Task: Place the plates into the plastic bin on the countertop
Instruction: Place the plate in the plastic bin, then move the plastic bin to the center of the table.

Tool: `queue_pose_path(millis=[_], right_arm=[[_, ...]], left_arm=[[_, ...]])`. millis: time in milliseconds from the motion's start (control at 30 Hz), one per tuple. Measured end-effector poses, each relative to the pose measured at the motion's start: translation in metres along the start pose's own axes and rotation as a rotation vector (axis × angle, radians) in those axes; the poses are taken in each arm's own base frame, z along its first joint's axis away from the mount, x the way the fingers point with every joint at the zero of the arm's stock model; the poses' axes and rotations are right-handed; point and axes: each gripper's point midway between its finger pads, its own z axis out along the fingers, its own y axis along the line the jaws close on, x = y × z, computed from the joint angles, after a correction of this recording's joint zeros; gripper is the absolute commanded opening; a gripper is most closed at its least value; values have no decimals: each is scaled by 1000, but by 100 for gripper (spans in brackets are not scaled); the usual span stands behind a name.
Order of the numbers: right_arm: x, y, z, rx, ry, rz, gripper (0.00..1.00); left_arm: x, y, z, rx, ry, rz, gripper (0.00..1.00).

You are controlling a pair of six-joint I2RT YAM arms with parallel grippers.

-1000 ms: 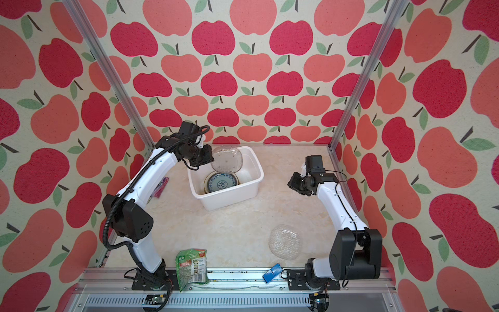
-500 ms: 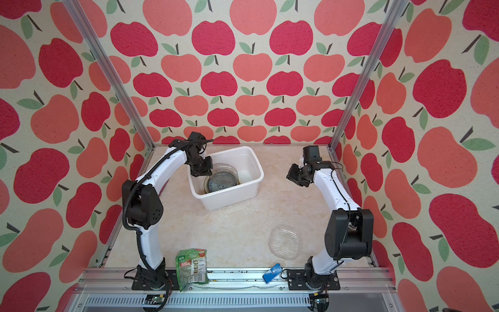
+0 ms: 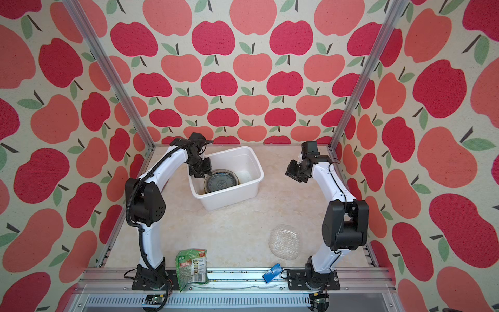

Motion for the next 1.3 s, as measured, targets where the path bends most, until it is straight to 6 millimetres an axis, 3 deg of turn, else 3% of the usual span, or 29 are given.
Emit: queue_pose_path(millis=[167, 267, 367, 500, 600, 700, 800, 900, 1000, 1100, 1167, 1300], right_arm=[[-4, 6, -3, -15, 0, -10, 34], [-9, 13, -8, -34, -4, -24, 34], [-17, 23, -16, -60, -16, -41, 34], [-28, 37, -29, -93, -42, -73, 35], [-35, 47, -40, -115, -61, -97, 35], [-40, 55, -51, -134, -77, -118, 35], [-38, 57, -51, -145, -72, -126, 35], [-24, 49, -41, -150, -57, -123, 35], [6, 32, -29, -146, -34, -120, 34], [36, 16, -19, -139, -10, -119, 35], [45, 12, -15, -143, -14, -127, 35], [59, 11, -8, -157, -31, -155, 35]], left_arm=[[0, 3, -6, -18, 0, -3, 46], [-12, -3, -23, -12, -42, 3, 53], [-43, -22, -60, 31, -173, 26, 59], [-69, -48, -124, 96, -375, 70, 60], [-70, -70, -158, 125, -477, 121, 61], [-50, -99, -168, 145, -499, 195, 61], [-16, -132, -160, 196, -450, 292, 60], [29, -158, -132, 233, -358, 401, 60], [73, -169, -94, 239, -277, 485, 60], [111, -168, -56, 242, -217, 537, 60], [124, -162, -39, 243, -206, 546, 60], [121, -159, -32, 274, -280, 537, 61]])
